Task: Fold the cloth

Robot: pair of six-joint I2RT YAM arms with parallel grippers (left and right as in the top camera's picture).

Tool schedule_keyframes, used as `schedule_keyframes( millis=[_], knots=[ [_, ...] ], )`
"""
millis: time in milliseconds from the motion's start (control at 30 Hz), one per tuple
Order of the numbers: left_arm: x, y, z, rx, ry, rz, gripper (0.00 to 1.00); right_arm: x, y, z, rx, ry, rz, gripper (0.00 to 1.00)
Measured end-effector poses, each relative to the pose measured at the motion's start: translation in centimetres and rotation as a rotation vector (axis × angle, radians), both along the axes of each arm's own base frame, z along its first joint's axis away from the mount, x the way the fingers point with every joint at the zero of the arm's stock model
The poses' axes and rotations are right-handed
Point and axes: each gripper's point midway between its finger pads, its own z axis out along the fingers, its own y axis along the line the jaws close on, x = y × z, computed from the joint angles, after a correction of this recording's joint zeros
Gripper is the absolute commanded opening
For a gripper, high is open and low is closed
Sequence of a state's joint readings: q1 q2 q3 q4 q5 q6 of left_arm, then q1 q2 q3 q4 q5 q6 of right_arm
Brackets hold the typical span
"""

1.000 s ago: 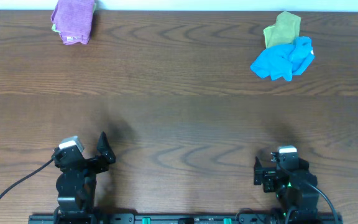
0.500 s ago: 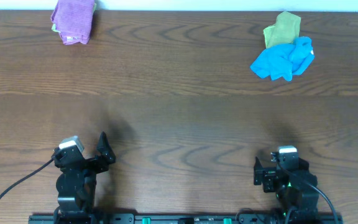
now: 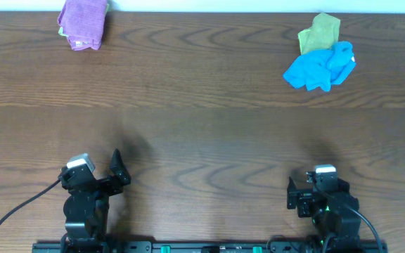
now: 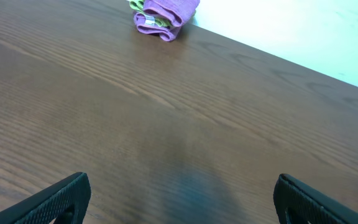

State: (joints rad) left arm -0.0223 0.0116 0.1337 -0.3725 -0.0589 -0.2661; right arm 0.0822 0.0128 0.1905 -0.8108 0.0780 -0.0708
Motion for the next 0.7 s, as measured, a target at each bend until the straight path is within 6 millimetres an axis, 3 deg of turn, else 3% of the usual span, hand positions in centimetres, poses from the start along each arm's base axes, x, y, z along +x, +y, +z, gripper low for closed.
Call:
schedule_keyframes(
  millis=[167, 267, 367, 500, 567, 633, 700],
  knots=[
    [0.0, 0.0, 0.0, 0.000, 0.000, 0.000, 0.95, 0.1, 0.0, 0.1, 0.001, -0.006, 0.000, 0.99],
    [0.0, 0.0, 0.0, 0.000, 0.000, 0.000, 0.95, 1.2, 0.2, 1.7, 0.010, -0.085, 0.001, 0.99],
    [0.0, 0.0, 0.0, 0.000, 0.000, 0.000, 0.95, 3.1, 0.5, 5.2, 0.077, -0.253, -0.016, 0.99],
    [0.0, 0.0, 0.1, 0.000, -0.005, 0.000, 0.95, 5.0, 0.7, 14.3, 0.206, -0.633, -0.030, 0.99],
    [0.0, 0.0, 0.1, 0.000, -0.005, 0.000, 0.95, 5.1, 0.6, 17.2, 0.250, -0.743, -0.035, 0.99],
    [0.1, 0.0, 0.1, 0.000, -0.006, 0.000, 0.95, 5.7, 0.1, 18.7, 0.291, -0.794, -0.066, 0.99],
    [0.1, 0.0, 0.1, 0.000, -0.006, 0.000, 0.95, 7.0, -0.8, 18.9, 0.327, -0.784, -0.113, 0.99]
  ],
)
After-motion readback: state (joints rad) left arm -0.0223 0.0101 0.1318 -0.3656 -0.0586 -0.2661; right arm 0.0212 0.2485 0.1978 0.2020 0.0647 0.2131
